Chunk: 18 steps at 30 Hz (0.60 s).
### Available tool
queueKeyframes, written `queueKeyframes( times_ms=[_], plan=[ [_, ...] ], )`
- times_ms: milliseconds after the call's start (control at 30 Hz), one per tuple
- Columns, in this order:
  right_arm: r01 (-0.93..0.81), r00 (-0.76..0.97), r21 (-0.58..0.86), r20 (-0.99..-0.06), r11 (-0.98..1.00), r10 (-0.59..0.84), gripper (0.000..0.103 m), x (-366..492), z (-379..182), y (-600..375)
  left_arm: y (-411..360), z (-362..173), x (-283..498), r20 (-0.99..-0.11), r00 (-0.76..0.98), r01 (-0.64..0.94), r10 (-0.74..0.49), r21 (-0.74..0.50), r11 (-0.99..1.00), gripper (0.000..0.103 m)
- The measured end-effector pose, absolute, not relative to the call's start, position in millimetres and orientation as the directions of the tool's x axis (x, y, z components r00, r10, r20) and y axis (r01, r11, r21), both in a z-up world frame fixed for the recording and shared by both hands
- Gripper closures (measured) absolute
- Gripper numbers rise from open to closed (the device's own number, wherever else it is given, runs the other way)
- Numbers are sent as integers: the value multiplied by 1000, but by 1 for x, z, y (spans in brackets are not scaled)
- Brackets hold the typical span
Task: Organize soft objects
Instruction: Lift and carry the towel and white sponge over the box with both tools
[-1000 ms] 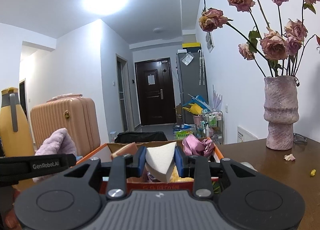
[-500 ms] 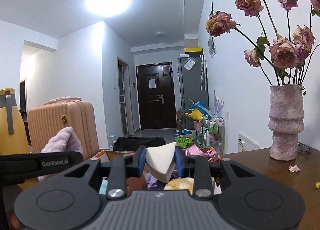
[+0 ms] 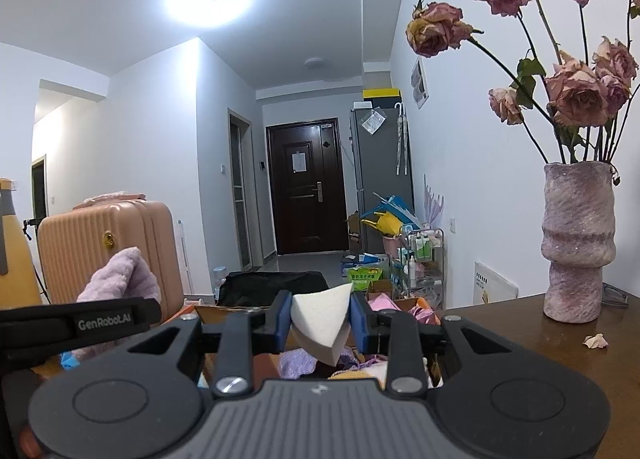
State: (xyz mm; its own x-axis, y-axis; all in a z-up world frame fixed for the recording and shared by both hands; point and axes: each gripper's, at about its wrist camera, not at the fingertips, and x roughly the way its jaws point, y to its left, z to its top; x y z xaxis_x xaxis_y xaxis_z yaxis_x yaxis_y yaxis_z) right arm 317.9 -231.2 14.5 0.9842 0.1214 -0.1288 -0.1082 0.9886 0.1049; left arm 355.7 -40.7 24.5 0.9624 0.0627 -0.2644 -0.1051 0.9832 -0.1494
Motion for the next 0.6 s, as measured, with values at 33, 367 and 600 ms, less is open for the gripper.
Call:
queueKeyframes(
  times_ms=[33,367,600],
  plan=[
    [-108,984,105,-131,989,122,73,321,15,-231,-40,24,359,-266,962,-107,64,-151,983,49],
    [-108,980,98,-157,989,122,73,350,13,-228,-35,24,386,-279,956,-133,86,-154,979,49],
    [-102,978,80,-177,992,115,73,367,10,-225,-29,21,406,-294,951,-143,94,-149,979,49]
  ],
)
